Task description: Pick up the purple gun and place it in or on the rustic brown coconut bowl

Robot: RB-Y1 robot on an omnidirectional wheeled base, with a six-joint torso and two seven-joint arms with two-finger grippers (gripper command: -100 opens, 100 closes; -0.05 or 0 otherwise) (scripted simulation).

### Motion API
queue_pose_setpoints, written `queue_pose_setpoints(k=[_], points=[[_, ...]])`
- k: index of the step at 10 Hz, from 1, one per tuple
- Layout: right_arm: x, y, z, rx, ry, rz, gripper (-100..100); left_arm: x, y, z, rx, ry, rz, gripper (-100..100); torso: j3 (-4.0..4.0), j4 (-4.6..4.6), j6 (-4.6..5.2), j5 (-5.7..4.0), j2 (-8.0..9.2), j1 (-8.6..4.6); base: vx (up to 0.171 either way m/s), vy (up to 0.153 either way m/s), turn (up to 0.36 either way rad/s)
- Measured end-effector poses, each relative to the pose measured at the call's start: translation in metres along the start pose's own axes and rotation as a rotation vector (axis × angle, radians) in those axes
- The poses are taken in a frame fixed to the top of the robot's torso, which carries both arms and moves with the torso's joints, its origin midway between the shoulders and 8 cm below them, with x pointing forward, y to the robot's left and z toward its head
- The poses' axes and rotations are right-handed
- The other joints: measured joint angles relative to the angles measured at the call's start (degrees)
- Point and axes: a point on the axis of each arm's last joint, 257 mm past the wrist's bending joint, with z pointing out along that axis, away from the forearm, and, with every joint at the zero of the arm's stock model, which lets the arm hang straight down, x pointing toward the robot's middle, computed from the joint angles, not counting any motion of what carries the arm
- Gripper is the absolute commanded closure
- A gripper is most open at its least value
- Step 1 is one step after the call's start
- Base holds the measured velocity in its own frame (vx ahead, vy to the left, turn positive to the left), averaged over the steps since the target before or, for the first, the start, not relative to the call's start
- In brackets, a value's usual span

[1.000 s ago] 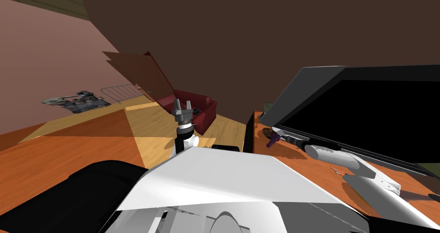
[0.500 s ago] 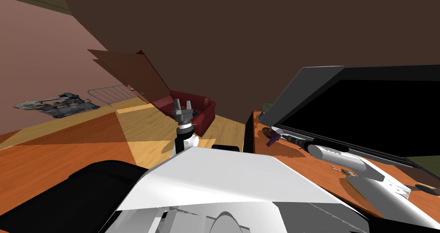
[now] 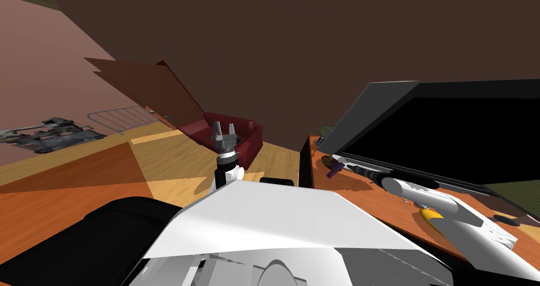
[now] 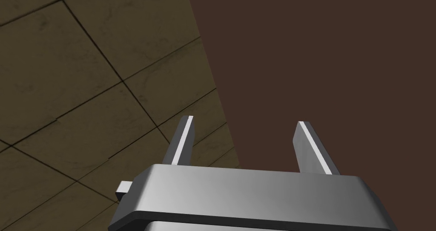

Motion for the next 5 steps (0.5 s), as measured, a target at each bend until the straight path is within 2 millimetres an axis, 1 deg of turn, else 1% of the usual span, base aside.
queue_pose_setpoints(k=[5], points=[[0.0, 0.0, 0.0, 0.0, 0.0, 0.0, 0, 0.0, 0.0, 0.0, 0.0, 0.0, 0.0, 0, 0.02, 0.01, 0.0, -0.01, 0.04, -0.05, 0.0, 0.0, 0.0]])
